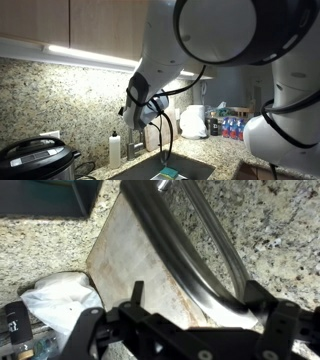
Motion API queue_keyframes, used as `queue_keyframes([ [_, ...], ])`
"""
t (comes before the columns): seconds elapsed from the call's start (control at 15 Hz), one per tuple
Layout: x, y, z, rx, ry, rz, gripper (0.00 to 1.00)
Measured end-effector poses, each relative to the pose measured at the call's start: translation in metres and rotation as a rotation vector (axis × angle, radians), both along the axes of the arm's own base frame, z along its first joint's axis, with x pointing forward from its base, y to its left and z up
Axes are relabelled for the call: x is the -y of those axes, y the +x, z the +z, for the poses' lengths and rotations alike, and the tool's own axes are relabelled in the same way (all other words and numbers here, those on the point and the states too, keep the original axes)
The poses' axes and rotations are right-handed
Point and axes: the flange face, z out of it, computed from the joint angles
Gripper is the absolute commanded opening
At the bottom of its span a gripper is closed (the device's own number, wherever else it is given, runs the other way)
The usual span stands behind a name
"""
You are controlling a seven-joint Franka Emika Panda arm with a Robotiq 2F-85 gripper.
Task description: Turn the faucet to the right
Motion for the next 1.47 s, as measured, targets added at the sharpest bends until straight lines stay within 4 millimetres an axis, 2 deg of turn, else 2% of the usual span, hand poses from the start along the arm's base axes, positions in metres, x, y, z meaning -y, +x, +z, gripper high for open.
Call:
queue_keyframes([
  [0.67, 0.022, -0.015, 0.019, -0.019, 0.072, -0.007, 1.0],
  [1.07, 0.044, -0.026, 0.032, 0.002, 0.092, -0.048, 1.0],
  [1.33, 0.067, -0.033, 0.031, -0.004, 0.112, -0.08, 1.0],
  [1.47, 0.07, -0.035, 0.031, -0.012, 0.12, -0.072, 1.0],
])
